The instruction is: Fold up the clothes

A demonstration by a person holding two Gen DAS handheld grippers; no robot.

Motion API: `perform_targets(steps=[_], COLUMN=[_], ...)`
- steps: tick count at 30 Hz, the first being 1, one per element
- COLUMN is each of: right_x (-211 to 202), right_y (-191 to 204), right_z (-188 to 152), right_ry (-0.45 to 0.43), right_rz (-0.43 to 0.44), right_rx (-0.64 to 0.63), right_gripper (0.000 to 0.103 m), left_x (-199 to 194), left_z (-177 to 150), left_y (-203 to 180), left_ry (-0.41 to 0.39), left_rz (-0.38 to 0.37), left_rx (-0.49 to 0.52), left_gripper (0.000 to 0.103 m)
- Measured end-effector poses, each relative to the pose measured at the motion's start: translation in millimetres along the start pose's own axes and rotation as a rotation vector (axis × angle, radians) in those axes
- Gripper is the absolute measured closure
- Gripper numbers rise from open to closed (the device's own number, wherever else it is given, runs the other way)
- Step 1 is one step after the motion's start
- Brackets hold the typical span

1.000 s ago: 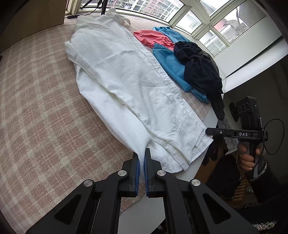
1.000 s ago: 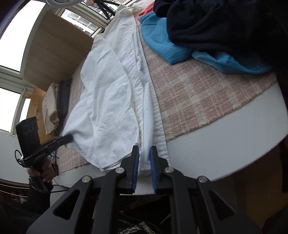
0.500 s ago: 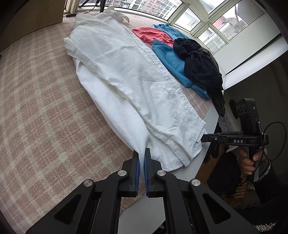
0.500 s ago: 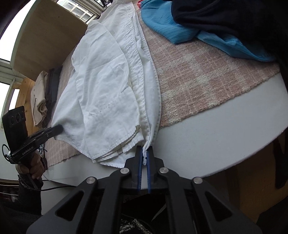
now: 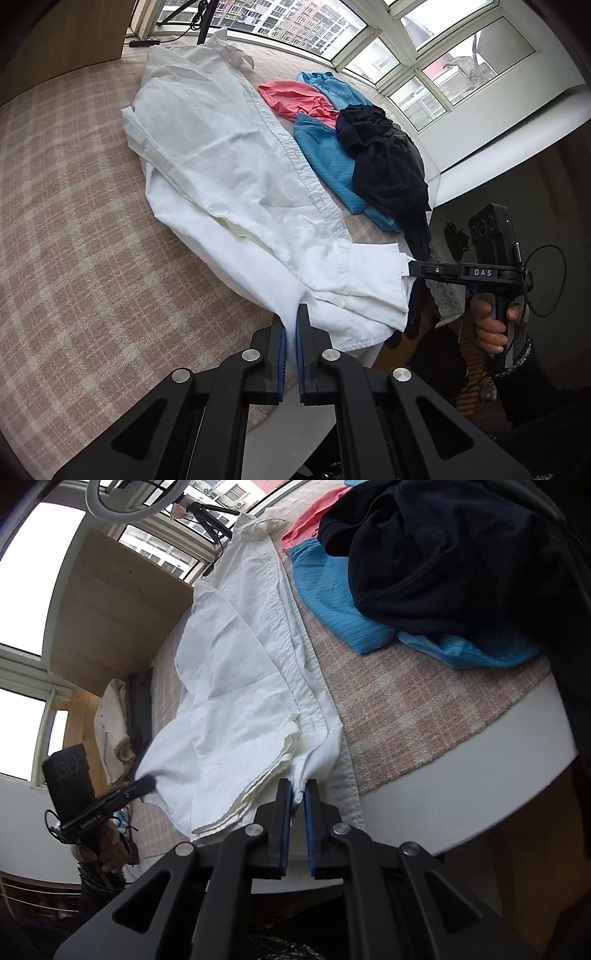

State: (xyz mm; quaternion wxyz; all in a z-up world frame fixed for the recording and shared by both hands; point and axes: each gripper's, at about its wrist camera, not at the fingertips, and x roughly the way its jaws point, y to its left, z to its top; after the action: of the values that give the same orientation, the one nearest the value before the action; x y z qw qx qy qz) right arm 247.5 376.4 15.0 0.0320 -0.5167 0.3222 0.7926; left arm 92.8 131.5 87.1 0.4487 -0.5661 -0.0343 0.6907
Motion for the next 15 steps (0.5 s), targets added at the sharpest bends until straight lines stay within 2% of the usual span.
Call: perform_targets(steps=[3,5,6,7,9,11,15], right_x=[-15,-11,-6,0,14,29,56], right_y=[33,59,74,89,113,131,147], right_z=[-22,-34,-40,-47,-61,-73,-93], right_ry=[-0.086,-0.087,-0.092,-0.095,-0.081,-0.08,-0.097], right_rz=[-0.08,-0.041,-0.053,-0.066,-0.079,-0.109,-0.244], right_rx=[-0.189,-0.32,-0.401,-0.484,-0.642,-0.768,-0.921], right_gripper=[0.085,0.072,0.061,0.059,0.058,0.053,0.05], left_x=[-1,0,0,0,0,0,-1], left_z=[5,9,10,11,13,15,15], left_y=[-6,-11,-13,-15,-17,-18,-24], left_ry=[0.008,0.013,0.014,0.015,0.019,0.021,0.021], left_rz=[0.013,0.015,0.023,0.03,0.035,0.043,0.055], left_rx=[0.017,0.025,0.032,0.032,0.028,0.019,0.024], left_gripper=[0.1,0.1,0.1,0.1,0.1,0.1,0.099])
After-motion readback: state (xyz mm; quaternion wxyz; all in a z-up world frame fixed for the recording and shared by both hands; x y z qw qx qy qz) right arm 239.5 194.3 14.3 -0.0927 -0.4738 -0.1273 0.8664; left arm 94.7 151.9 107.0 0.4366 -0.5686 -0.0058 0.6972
